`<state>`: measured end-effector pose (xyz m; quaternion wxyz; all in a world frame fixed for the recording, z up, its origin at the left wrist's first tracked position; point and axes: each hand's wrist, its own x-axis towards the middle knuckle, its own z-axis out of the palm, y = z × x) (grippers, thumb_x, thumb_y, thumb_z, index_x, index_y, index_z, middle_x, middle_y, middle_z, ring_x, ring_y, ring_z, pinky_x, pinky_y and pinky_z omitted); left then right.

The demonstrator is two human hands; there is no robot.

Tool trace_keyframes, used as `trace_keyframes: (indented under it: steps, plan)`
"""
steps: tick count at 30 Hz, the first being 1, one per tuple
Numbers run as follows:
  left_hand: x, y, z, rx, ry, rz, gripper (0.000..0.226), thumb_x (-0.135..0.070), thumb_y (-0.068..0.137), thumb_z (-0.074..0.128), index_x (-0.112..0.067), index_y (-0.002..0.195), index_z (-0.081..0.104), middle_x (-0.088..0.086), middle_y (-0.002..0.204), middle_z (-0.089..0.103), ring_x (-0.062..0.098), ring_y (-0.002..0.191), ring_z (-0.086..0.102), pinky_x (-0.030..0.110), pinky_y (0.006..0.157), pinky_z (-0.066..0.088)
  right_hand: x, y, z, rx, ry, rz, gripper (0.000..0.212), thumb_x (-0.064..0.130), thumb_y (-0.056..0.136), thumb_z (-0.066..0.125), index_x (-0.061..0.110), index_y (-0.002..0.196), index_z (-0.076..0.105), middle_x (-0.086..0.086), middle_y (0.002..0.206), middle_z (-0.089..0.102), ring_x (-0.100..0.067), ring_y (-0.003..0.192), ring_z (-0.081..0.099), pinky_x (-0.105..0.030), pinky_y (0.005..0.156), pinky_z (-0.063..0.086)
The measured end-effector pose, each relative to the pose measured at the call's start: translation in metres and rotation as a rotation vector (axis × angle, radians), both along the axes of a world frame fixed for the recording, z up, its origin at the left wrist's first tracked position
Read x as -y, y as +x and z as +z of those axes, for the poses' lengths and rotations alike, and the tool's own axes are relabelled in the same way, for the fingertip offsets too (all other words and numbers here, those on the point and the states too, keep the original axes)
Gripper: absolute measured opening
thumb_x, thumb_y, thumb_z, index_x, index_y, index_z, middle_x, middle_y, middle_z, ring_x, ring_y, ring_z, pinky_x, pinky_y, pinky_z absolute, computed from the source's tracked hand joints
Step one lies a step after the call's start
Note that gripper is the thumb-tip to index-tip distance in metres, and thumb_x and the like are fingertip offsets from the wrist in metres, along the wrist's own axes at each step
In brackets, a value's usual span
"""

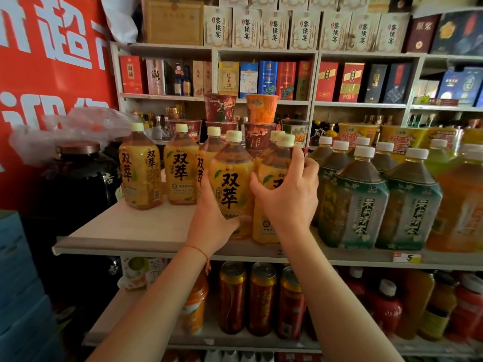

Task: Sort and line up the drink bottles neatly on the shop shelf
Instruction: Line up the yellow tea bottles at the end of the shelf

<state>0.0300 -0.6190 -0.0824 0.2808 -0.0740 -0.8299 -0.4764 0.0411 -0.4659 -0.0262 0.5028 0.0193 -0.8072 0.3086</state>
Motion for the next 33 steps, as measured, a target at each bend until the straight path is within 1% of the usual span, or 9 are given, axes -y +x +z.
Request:
trace_keyframes:
  steps: [8,10,12,13,15,18,21,27,33]
  plan:
    - [0.006,0.001,0.005,0.032,-0.039,-0.026,0.127,-0.065,0.057,0.084,-0.042,0.154,0.006,-0.005,0.15,0.045,0.016,0.133,0.051,0.045,0.106,0.049,0.0,-0.003,0.0,0.051,0.081,-0.106,0.096,0.072,0.079,0.059,0.011,0.148,0.033,-0.019,0.137,0.046,-0.036,0.124,0.049,-0.043,0.082,0.056]
    - [0.012,0.008,0.01,0.028,-0.031,-0.023,0.092,-0.071,0.075,0.07,-0.033,0.15,0.031,-0.008,0.139,0.055,0.009,0.125,0.054,0.039,0.103,0.049,0.002,-0.001,-0.001,-0.015,0.059,-0.171,0.099,0.072,0.081,0.053,0.002,0.148,0.032,-0.026,0.142,0.043,-0.042,0.133,0.041,-0.053,0.104,0.044]
    - [0.021,0.012,0.021,0.002,0.092,0.007,0.03,-0.058,0.098,0.049,-0.035,0.116,0.059,-0.003,0.115,0.064,0.005,0.103,0.058,0.034,0.093,0.05,0.009,0.003,0.003,-0.199,0.083,-0.182,0.088,0.059,0.086,0.056,-0.003,0.145,0.035,-0.03,0.144,0.041,-0.045,0.139,0.034,-0.056,0.117,0.026]
    - [0.027,0.01,0.028,-0.014,0.182,0.026,0.023,-0.047,0.105,0.043,-0.034,0.105,0.062,-0.001,0.105,0.065,0.005,0.095,0.058,0.031,0.086,0.048,0.016,0.004,0.007,-0.31,0.134,-0.152,0.077,0.049,0.089,0.058,-0.002,0.142,0.037,-0.03,0.144,0.042,-0.045,0.14,0.033,-0.056,0.119,0.022]
    - [0.039,-0.002,0.038,0.036,0.28,0.055,0.025,-0.035,0.107,0.044,-0.023,0.117,0.064,-0.004,0.106,0.064,0.011,0.101,0.058,0.025,0.082,0.044,0.037,0.003,0.014,-0.424,0.287,-0.027,0.054,0.03,0.09,0.058,0.002,0.135,0.044,-0.028,0.141,0.046,-0.044,0.139,0.036,-0.055,0.12,0.021]
    - [0.05,-0.023,0.044,0.198,0.254,0.015,0.036,-0.03,0.102,0.055,-0.019,0.136,0.055,-0.006,0.121,0.061,0.013,0.109,0.058,0.029,0.089,0.05,0.072,-0.008,0.022,-0.235,0.474,0.094,0.042,0.02,0.089,0.06,0.008,0.128,0.054,-0.028,0.141,0.046,-0.047,0.138,0.036,-0.058,0.114,0.032]
    - [0.053,-0.035,0.043,0.26,0.296,-0.051,0.05,-0.027,0.098,0.061,-0.018,0.145,0.048,0.003,0.132,0.062,0.023,0.117,0.061,0.048,0.1,0.053,0.093,-0.021,0.028,0.005,0.454,-0.028,0.044,0.029,0.092,0.056,0.018,0.134,0.049,-0.032,0.148,0.035,-0.05,0.131,0.041,-0.057,0.102,0.044]
    - [0.063,-0.046,0.056,0.288,0.376,-0.143,0.066,-0.038,0.101,0.055,-0.029,0.159,0.025,-0.002,0.144,0.047,0.021,0.13,0.047,0.049,0.111,0.042,0.1,-0.028,0.032,0.135,0.445,-0.187,0.044,0.048,0.093,0.05,0.018,0.124,0.058,-0.025,0.129,0.048,-0.037,0.103,0.054,-0.045,0.083,0.049]
    - [0.073,-0.056,0.062,0.335,0.371,-0.194,0.056,-0.055,0.096,0.053,-0.028,0.145,0.05,-0.006,0.131,0.056,0.012,0.107,0.054,0.032,0.083,0.044,0.095,-0.03,0.03,0.067,0.414,-0.147,0.04,0.046,0.089,0.055,0.016,0.115,0.063,-0.019,0.111,0.054,-0.034,0.09,0.056,-0.042,0.069,0.053]
